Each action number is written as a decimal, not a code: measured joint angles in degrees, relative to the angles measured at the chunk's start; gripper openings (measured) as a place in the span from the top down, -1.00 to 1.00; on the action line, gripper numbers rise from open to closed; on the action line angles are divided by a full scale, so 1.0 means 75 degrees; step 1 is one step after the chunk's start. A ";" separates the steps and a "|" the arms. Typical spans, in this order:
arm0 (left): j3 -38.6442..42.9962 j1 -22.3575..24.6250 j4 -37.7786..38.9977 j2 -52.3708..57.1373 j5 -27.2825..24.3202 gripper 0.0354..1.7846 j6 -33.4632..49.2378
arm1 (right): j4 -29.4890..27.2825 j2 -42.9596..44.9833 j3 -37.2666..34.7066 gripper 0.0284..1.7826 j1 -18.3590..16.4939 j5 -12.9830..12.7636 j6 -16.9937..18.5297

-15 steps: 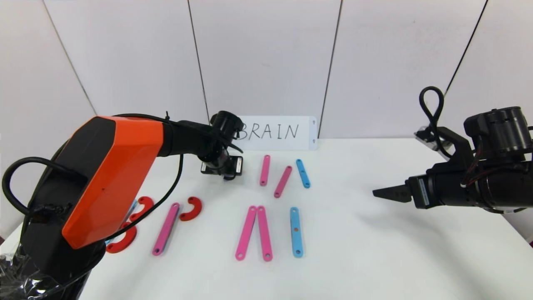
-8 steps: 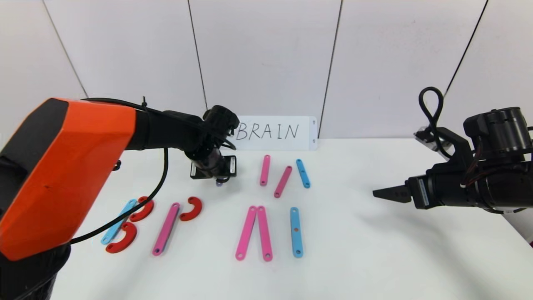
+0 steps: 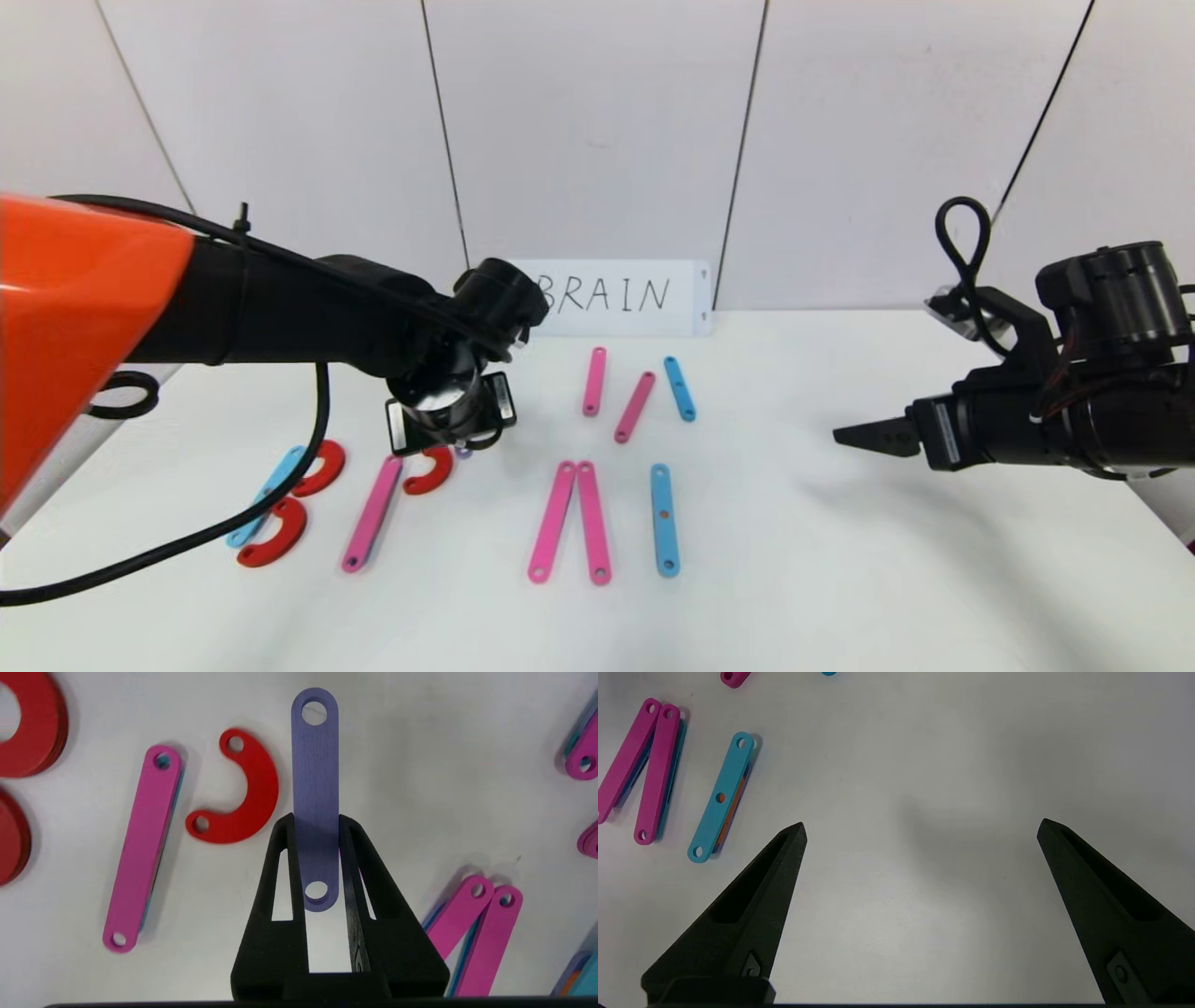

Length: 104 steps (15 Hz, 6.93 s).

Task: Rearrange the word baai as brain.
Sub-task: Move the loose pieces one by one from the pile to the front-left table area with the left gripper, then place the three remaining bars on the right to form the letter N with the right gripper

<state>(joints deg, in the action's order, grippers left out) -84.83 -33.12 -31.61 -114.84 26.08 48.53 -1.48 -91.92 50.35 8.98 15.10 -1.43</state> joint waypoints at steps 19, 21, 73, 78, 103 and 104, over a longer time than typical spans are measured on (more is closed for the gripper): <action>0.2620 -0.0423 0.0761 0.0787 0.0128 0.73 0.1681 | 0.0000 -0.0041 -0.0024 -0.95 0.0044 0.0039 0.0033; 0.2697 -0.0427 0.0761 0.0891 0.0125 0.73 0.1684 | -0.0005 -0.0060 -0.0024 -0.95 0.0054 0.0099 0.0067; 0.3036 -0.0312 0.1276 0.1045 -0.0405 -0.94 0.1593 | 0.0000 -0.0809 -0.0073 -0.95 0.0335 0.0198 0.0000; 0.2932 0.0091 0.1274 0.1871 -0.0876 -0.94 -0.0388 | 0.0010 -0.0707 -0.0099 -0.95 0.0335 0.0252 -0.0020; 0.1206 0.4372 0.0909 0.3543 -0.6266 -0.94 -0.7179 | -0.0042 -0.1993 0.3228 -0.95 0.2306 -0.1853 0.1190; 0.1213 0.4372 0.0909 0.3547 -0.6266 -0.94 -0.7183 | -0.0046 -0.2328 0.3599 -0.95 0.2425 -0.1981 0.1229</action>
<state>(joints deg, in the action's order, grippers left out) -75.74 -0.33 -24.80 -88.24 -20.92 -5.34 -1.82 -109.37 77.34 27.17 0.24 7.79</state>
